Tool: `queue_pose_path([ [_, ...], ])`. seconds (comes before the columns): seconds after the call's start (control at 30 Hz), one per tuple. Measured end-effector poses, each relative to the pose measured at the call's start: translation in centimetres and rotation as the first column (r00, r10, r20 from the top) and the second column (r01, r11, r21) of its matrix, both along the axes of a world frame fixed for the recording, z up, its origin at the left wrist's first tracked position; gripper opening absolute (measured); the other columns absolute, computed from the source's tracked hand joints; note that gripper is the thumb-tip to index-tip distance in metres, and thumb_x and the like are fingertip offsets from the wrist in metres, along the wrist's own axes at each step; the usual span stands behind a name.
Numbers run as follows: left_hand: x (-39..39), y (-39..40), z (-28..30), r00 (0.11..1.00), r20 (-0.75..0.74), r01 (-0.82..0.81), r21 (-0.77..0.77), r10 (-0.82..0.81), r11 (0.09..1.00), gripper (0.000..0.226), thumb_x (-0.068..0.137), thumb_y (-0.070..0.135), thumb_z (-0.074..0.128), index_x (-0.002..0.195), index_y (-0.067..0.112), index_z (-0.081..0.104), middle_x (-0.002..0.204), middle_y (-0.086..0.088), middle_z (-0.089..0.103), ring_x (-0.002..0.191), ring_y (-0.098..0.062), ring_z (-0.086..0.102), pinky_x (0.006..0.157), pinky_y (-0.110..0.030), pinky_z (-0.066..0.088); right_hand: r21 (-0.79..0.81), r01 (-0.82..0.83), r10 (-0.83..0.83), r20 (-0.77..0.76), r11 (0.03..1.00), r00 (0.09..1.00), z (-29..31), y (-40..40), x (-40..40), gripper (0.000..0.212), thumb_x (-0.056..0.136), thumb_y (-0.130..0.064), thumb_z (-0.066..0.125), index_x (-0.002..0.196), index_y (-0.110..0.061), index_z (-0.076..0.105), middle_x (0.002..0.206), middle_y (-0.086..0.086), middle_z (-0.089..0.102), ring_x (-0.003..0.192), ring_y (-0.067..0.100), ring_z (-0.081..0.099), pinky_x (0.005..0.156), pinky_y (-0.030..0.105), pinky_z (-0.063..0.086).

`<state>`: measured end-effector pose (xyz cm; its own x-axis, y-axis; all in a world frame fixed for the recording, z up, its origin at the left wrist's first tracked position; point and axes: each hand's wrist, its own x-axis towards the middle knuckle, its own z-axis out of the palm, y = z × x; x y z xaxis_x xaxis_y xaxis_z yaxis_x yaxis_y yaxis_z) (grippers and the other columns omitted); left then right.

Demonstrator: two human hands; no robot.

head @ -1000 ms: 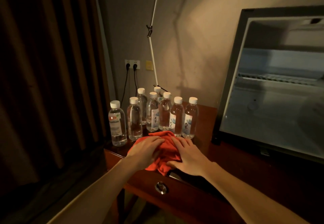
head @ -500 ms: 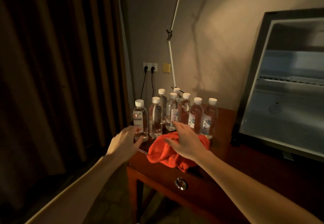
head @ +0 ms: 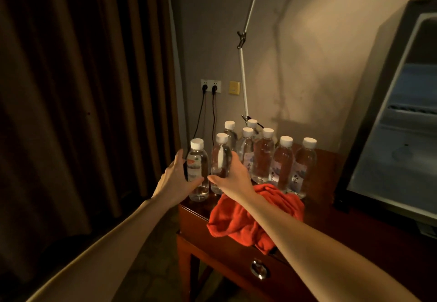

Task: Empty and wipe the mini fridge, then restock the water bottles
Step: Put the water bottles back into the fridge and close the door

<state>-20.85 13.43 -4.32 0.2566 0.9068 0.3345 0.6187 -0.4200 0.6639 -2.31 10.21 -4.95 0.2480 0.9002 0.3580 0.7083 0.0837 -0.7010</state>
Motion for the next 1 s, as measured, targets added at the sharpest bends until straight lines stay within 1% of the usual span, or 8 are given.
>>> queue_pose_path([
  [0.1,1.3,0.6,-0.3,0.996,0.078,0.036,-0.03,-0.033,0.999,0.085,0.07,0.046,0.079,0.139,0.031,0.032,0.123,0.007,0.06,0.106,-0.013,0.063,0.089,-0.041,0.056,0.018,0.055,-0.055,-0.042,0.998,0.998,-0.7,1.2,0.0,0.066,0.071,-0.035,0.079,0.124,-0.024,0.041,0.108,-0.003,0.062,0.102,0.015,0.058,0.084,0.032,0.049],
  [0.2,2.4,1.1,-0.8,0.99,0.141,0.019,-0.026,-0.015,0.999,0.075,0.072,0.036,0.083,0.131,0.027,0.039,0.119,0.003,0.062,0.101,-0.015,0.065,0.088,-0.04,0.057,0.026,0.065,-0.063,-0.093,0.998,0.994,-0.8,2.0,0.2,0.061,0.073,-0.033,0.08,0.119,-0.024,0.042,0.106,-0.005,0.064,0.099,0.012,0.061,0.079,0.027,0.052],
  [0.3,2.6,1.5,-1.0,0.987,0.16,0.013,-0.004,-0.013,1.0,0.073,0.068,0.039,0.086,0.126,0.028,0.043,0.114,0.003,0.066,0.098,-0.012,0.066,0.086,-0.038,0.057,0.023,0.05,-0.047,-0.101,0.998,0.994,-0.6,2.1,0.4,0.056,0.074,-0.023,0.08,0.115,-0.022,0.042,0.099,-0.007,0.063,0.091,0.009,0.062,0.064,0.012,0.043],
  [0.57,3.1,-1.2,0.8,0.984,0.156,0.08,0.064,-0.089,0.995,0.077,0.066,0.05,0.084,0.128,0.026,0.044,0.111,0.005,0.067,0.1,-0.012,0.066,0.087,-0.041,0.057,0.105,0.002,0.011,-0.122,0.994,0.992,0.9,-2.0,1.7,0.049,0.076,-0.023,0.08,0.106,-0.021,0.04,0.087,-0.009,0.059,0.073,-0.002,0.054,0.054,0.003,0.038],
  [0.7,4.0,-3.7,3.2,0.976,0.171,0.111,0.148,-0.136,0.983,0.075,0.066,0.053,0.084,0.126,0.028,0.047,0.108,0.011,0.068,0.098,-0.006,0.066,0.086,-0.038,0.057,0.213,0.036,-0.012,-0.115,0.976,0.993,2.7,-5.4,2.6,0.06,0.071,-0.044,0.082,0.112,-0.024,0.042,0.092,-0.01,0.064,0.078,-0.002,0.06,0.065,0.014,0.05],
  [0.87,6.7,-7.8,5.9,0.966,0.157,0.178,0.177,-0.206,0.968,0.084,0.055,0.077,0.072,0.123,0.036,0.045,0.108,0.012,0.068,0.1,-0.01,0.066,0.085,-0.042,0.057,0.313,0.07,-0.048,-0.077,0.947,0.996,5.1,-11.6,5.8,0.072,0.067,-0.042,0.087,0.121,-0.017,0.046,0.091,-0.019,0.058,0.078,-0.009,0.054,0.065,-0.001,0.038],
  [0.93,8.7,-9.6,6.5,0.96,0.153,0.203,0.2,-0.236,0.958,0.082,0.057,0.074,0.072,0.122,0.033,0.046,0.108,0.008,0.068,0.1,-0.014,0.066,0.085,-0.042,0.056,0.333,0.089,-0.068,-0.074,0.939,0.995,5.7,-14.2,7.5,0.07,0.068,-0.046,0.085,0.12,-0.017,0.047,0.092,-0.016,0.061,0.076,-0.01,0.054,0.065,-0.001,0.038],
  [1.0,11.1,-11.5,6.9,0.95,0.151,0.237,0.218,-0.272,0.947,0.074,0.065,0.06,0.08,0.123,0.027,0.048,0.107,0.007,0.069,0.099,-0.015,0.067,0.085,-0.04,0.056,0.317,0.122,-0.105,-0.071,0.941,0.992,6.0,-16.7,9.5,0.074,0.066,-0.058,0.082,0.12,-0.022,0.046,0.097,-0.012,0.065,0.08,-0.003,0.059,0.069,0.008,0.042],
])
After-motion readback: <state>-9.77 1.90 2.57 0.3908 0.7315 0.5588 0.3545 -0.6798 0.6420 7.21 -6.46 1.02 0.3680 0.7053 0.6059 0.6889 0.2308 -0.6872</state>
